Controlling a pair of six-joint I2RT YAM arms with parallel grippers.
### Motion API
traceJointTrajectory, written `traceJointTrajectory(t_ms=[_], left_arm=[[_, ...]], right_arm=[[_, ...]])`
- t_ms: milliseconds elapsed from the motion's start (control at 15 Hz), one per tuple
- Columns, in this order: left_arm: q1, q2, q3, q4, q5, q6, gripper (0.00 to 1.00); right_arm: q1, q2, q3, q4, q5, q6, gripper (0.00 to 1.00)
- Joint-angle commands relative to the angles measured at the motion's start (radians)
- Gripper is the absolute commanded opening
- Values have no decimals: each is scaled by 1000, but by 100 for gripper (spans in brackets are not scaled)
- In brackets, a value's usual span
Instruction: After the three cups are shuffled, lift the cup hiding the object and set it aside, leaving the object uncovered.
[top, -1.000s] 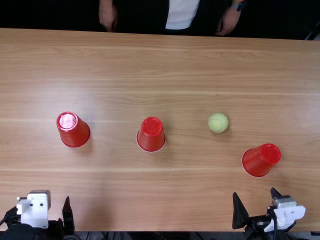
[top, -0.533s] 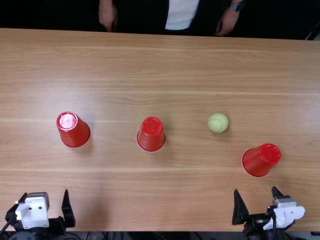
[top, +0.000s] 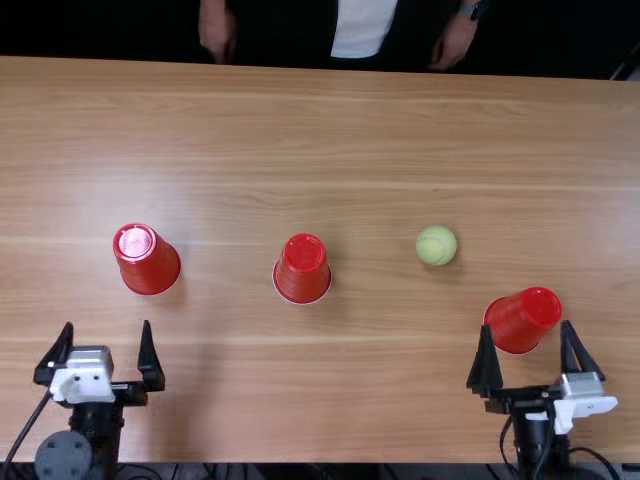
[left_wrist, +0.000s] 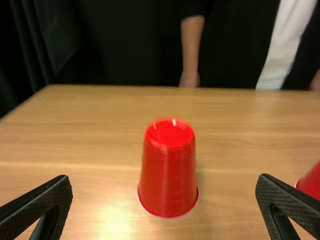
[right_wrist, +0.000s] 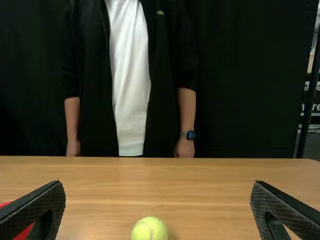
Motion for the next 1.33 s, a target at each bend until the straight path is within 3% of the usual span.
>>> traceJointTrajectory(t_ms=[0,333,1267], left_arm=[[4,-10,-47,36,29,6,100],[4,-10,-112,110,29,6,100],[6,-10,-112,110,27,-1,100]], right_arm=[[-9,-12,-53,45,10,8,100],[-4,-12,-198,101,12,4,100],[-4,-12,-200,101,14,1,100]])
